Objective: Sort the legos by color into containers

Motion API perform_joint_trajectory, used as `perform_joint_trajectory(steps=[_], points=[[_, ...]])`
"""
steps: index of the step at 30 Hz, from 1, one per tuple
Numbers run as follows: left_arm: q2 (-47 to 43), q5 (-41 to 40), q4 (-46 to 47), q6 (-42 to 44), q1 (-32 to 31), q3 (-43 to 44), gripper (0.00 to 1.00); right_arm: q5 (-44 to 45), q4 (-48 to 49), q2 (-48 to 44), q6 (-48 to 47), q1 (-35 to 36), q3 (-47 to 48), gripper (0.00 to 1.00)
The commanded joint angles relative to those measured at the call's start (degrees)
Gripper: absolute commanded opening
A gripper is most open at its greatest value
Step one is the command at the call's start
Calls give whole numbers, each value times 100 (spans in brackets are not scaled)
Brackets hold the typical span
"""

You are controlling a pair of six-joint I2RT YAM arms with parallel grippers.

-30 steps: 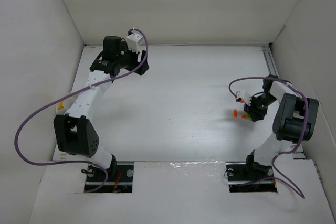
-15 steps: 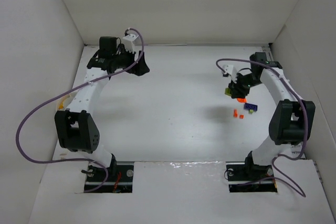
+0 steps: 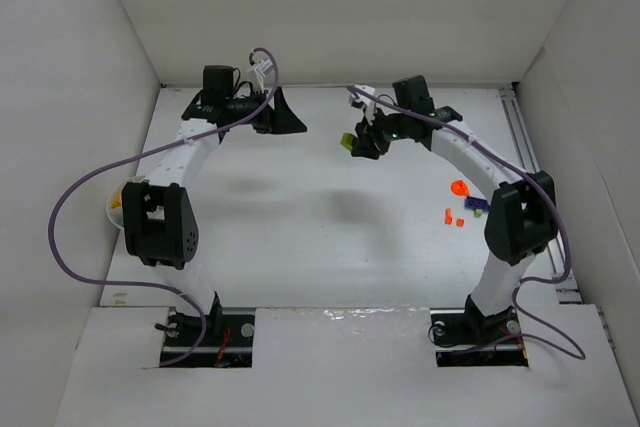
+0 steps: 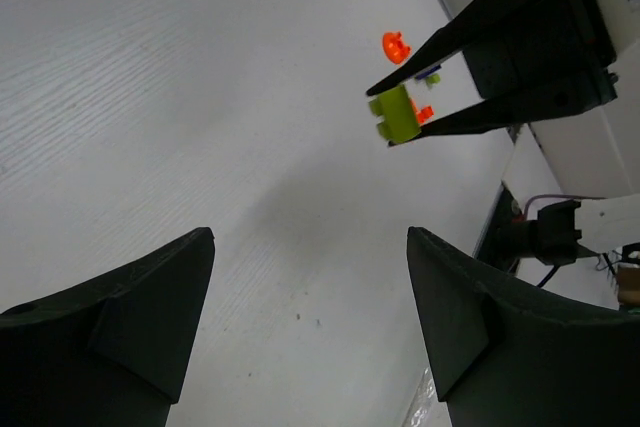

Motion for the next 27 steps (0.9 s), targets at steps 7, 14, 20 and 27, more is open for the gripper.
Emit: perform_joint_trajectory(steps=[7,14,20,27], points=[[645,874,1389,-1288,-289,534,72,151,1948,382,1751,786,583,11],[884,989,1391,-1290,-341,700,62,336,2142,435,1928,979,751,11],[884,989,1320,-1167,-341,701,51,599,2195,435,1928,1032,751,11],[831,989,1065,-869,-341,648,41,986,2248,549,1928,1084,751,11]])
